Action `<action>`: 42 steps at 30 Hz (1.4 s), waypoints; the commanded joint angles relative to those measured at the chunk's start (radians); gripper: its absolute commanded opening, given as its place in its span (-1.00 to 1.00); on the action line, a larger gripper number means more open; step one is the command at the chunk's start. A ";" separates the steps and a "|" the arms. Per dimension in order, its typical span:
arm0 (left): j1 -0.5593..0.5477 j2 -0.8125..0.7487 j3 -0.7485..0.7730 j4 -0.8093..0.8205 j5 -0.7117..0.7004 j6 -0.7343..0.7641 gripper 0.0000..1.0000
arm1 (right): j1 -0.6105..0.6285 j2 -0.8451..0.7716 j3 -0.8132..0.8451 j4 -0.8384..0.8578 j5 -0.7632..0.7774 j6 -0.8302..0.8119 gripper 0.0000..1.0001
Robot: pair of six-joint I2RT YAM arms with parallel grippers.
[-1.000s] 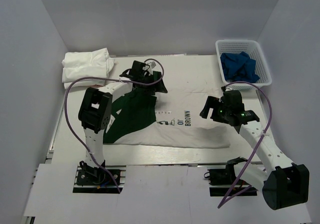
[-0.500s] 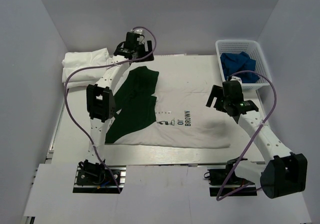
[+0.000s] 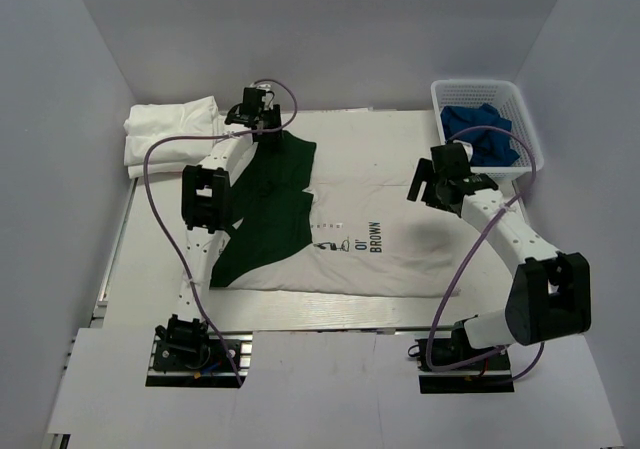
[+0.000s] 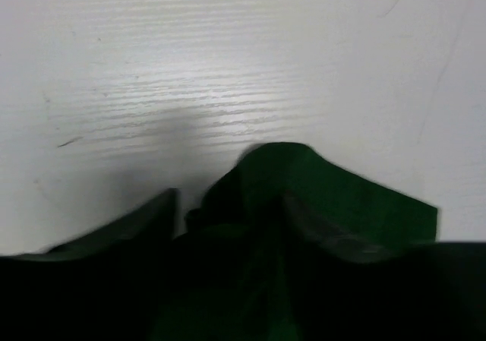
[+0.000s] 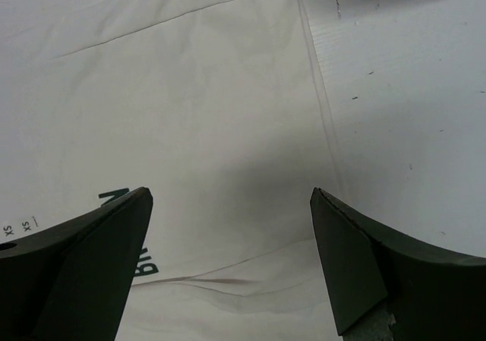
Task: Fold and stack the t-shirts
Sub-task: Grap the side of the flattened tshirt furthest away from the robot with both arms
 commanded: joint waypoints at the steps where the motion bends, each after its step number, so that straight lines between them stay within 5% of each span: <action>1: -0.001 -0.028 0.001 0.065 0.100 0.015 0.11 | -0.005 0.044 0.062 -0.013 0.044 -0.011 0.81; 2: -0.001 -0.028 -0.025 0.065 0.100 0.015 -0.11 | -0.006 0.056 0.084 -0.016 0.047 -0.014 0.81; 3: -0.001 -0.043 -0.042 0.065 0.100 0.015 -0.61 | -0.003 0.063 0.093 -0.019 0.053 -0.014 0.81; 5: 0.008 -0.072 -0.103 0.065 0.062 0.025 -1.00 | -0.006 0.099 0.121 -0.028 0.061 -0.014 0.81; 16: 0.103 -0.238 -0.254 0.085 -0.075 0.016 -1.00 | -0.002 0.208 0.168 -0.002 0.068 -0.014 0.81; 25: 0.177 -0.275 -0.286 0.105 -0.064 0.016 -1.00 | 0.003 0.445 0.420 -0.060 0.096 0.015 0.81; 42: 0.197 -0.304 -0.320 0.295 0.367 0.104 -1.00 | 0.017 0.872 0.903 0.047 0.084 -0.060 0.81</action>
